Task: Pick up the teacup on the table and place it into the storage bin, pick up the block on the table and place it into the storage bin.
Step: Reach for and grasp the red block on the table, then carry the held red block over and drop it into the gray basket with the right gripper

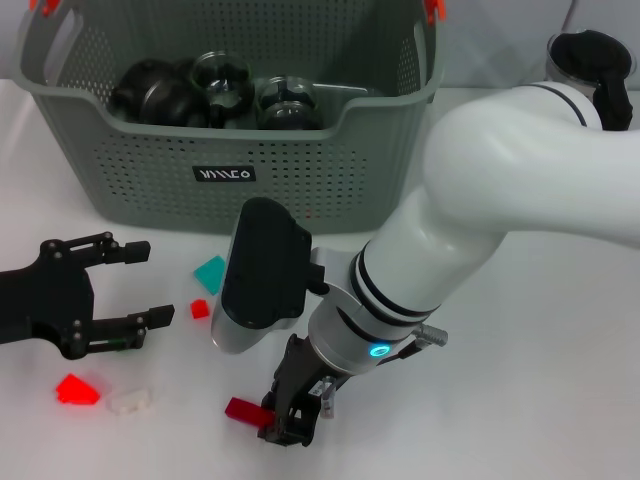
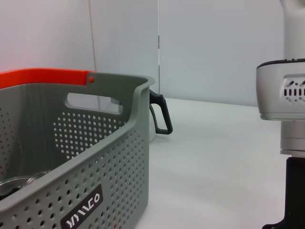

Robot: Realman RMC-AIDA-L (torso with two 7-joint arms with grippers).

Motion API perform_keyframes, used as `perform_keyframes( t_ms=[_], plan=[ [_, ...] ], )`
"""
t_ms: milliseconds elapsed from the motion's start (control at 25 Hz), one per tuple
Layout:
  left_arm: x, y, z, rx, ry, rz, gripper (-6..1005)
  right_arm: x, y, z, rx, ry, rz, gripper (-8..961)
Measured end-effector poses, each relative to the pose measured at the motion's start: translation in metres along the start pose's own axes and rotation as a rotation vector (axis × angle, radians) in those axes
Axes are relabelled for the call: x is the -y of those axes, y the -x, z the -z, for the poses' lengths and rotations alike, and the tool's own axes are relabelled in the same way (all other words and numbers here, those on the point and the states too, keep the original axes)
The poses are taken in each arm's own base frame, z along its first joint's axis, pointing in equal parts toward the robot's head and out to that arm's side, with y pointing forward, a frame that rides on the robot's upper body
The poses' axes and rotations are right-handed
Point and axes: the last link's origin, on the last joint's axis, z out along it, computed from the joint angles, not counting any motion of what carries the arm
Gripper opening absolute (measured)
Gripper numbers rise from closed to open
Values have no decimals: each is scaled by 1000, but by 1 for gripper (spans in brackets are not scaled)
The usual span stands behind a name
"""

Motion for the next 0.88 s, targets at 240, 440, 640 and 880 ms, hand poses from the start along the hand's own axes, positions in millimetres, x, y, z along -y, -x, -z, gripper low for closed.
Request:
perform_keyframes(
  t_ms=[240, 440, 640, 880],
  plan=[
    [0, 0, 0, 0, -3, 0, 785, 0, 1, 1, -3, -1, 3, 260],
    [1, 0, 1, 1, -3, -1, 784, 2, 1, 1, -4, -8, 7, 213],
    [1, 0, 1, 1, -4, -1, 784, 2, 1, 2, -4, -7, 8, 210],
    [1, 0, 2, 1, -6, -1, 785, 3, 2, 5, -1, -7, 5, 206]
  ],
)
